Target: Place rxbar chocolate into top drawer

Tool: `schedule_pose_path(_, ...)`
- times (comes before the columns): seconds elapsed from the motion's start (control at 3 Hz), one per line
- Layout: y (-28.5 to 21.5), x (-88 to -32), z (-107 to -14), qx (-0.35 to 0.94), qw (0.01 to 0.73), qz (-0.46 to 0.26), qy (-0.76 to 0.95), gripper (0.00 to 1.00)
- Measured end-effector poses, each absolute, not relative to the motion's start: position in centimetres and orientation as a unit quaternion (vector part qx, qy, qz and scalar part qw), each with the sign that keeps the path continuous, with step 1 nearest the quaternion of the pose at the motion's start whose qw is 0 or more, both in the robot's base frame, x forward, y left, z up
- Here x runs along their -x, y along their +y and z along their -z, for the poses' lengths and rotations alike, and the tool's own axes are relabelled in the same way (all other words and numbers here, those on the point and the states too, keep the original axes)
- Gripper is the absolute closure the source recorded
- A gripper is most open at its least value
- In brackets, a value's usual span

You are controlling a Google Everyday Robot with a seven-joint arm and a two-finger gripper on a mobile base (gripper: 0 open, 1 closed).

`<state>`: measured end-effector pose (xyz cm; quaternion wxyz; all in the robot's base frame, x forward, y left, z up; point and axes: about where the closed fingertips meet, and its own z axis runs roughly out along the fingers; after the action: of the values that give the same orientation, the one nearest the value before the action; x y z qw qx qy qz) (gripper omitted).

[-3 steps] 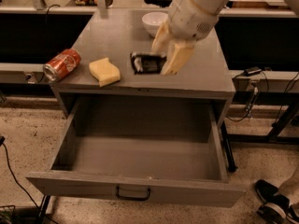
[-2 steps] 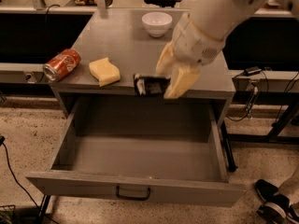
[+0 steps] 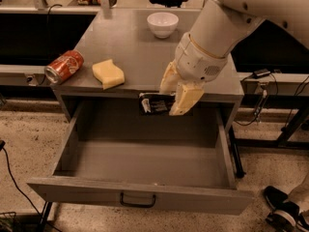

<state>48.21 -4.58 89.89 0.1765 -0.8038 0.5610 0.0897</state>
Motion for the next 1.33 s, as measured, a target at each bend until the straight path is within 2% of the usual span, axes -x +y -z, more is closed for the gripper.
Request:
schedule_pose_path(0.33,-5.8,-48.5,-87.2,0.784,0.183,-0.113,0.582,1.0)
schedule_pose_path(1.0,-7.4,-48.4,-73.7,0.703,0.198,-0.154,0.665,1.0)
schedule_pose_path(1.33,-7.0,-49.7,-73.1,0.693,0.223,-0.137,0.671,1.0)
